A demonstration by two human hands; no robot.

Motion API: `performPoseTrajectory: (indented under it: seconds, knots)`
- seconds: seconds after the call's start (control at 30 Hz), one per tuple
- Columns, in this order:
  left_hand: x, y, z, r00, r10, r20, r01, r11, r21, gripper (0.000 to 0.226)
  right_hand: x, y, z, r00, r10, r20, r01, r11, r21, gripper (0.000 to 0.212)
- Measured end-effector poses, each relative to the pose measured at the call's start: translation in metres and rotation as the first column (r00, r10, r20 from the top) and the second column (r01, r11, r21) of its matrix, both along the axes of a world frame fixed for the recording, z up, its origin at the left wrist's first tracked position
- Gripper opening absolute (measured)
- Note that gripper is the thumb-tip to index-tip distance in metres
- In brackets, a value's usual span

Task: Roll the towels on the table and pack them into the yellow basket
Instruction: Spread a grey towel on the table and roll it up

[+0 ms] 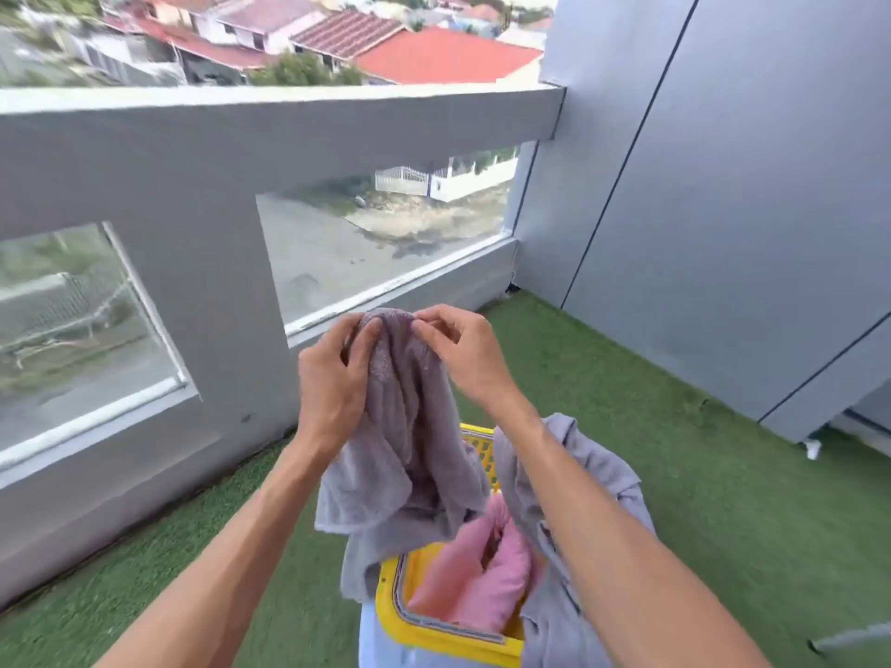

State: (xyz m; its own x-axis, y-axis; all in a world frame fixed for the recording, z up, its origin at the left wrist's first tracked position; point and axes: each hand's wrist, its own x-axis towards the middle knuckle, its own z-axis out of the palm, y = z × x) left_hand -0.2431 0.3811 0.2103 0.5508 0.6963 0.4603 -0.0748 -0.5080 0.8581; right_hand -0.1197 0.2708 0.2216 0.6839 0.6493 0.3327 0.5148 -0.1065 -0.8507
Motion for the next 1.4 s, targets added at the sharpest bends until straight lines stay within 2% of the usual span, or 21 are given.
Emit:
performPoseTrajectory:
  seconds: [0.1, 0.2, 0.3, 0.4, 0.47, 0.53, 0.63, 0.73, 0.8, 0.93, 1.07, 1.2, 1.3, 1.4]
  knots:
    - [-0.034, -0.009, 0.033, 0.991, 0.092, 0.098, -0.096, 0.995, 0.033, 0.017, -0.036, -0.005, 0.024, 0.996, 0.086, -0.020, -0.084, 0.994, 0.076, 0.009]
    - [-0.073, -0.028, 0.063, 0.971, 0.124, 0.202, -0.134, 0.990, 0.035, 0.019, -0.074, -0.017, 0.021, 0.969, 0.239, -0.063, -0.239, 0.971, 0.004, 0.008]
    - [-0.117, -0.042, 0.074, 0.973, 0.120, 0.195, -0.132, 0.990, 0.050, 0.019, -0.110, -0.037, -0.007, 0.953, 0.278, -0.121, -0.287, 0.956, -0.060, 0.013]
    - [-0.163, -0.050, 0.077, 0.976, 0.143, 0.167, -0.160, 0.983, 0.091, 0.017, -0.145, -0.057, -0.020, 0.943, 0.263, -0.205, -0.275, 0.961, -0.035, 0.012]
    - [-0.191, -0.059, 0.080, 0.979, 0.130, 0.155, -0.147, 0.984, 0.104, 0.014, -0.173, -0.065, -0.014, 0.907, 0.294, -0.302, -0.308, 0.952, 0.002, 0.009]
    - [-0.216, -0.068, 0.083, 0.983, 0.104, 0.153, -0.121, 0.987, 0.106, 0.012, -0.206, -0.068, -0.005, 0.849, 0.383, -0.364, -0.399, 0.916, 0.034, 0.016]
    - [-0.251, -0.078, 0.088, 0.989, 0.044, 0.143, -0.061, 0.991, 0.122, 0.011, -0.250, -0.073, 0.002, 0.846, 0.424, -0.324, -0.414, 0.905, 0.103, 0.014]
    - [-0.293, -0.084, 0.090, 0.992, 0.030, 0.120, -0.048, 0.987, 0.153, 0.013, -0.285, -0.096, 0.010, 0.898, 0.334, -0.286, -0.303, 0.941, 0.147, 0.014]
    - [-0.322, -0.081, 0.084, 0.999, 0.007, 0.050, -0.015, 0.985, 0.170, 0.015, -0.304, -0.122, 0.017, 0.923, 0.253, -0.289, -0.204, 0.961, 0.189, 0.015]
    - [-0.358, -0.086, 0.057, 0.977, -0.131, -0.171, 0.159, 0.974, 0.160, 0.018, -0.333, -0.184, 0.032, 0.971, 0.103, -0.214, -0.069, 0.984, 0.162, 0.021]
    - [-0.353, -0.131, 0.046, 0.937, -0.277, -0.214, 0.306, 0.945, 0.118, 0.010, -0.353, -0.243, 0.051, 0.994, -0.074, -0.086, 0.084, 0.989, 0.119, 0.024]
    - [-0.328, -0.190, 0.058, 0.888, -0.425, -0.176, 0.446, 0.888, 0.107, 0.013, -0.358, -0.308, 0.065, 0.955, -0.297, 0.015, 0.294, 0.951, 0.099, 0.035]
    - [-0.304, -0.240, 0.074, 0.843, -0.522, -0.130, 0.537, 0.831, 0.142, 0.019, -0.358, -0.367, 0.074, 0.885, -0.463, 0.053, 0.457, 0.885, 0.092, 0.030]
    - [-0.274, -0.296, 0.088, 0.798, -0.594, -0.097, 0.599, 0.769, 0.221, 0.023, -0.357, -0.424, 0.078, 0.797, -0.597, 0.096, 0.589, 0.802, 0.099, 0.035]
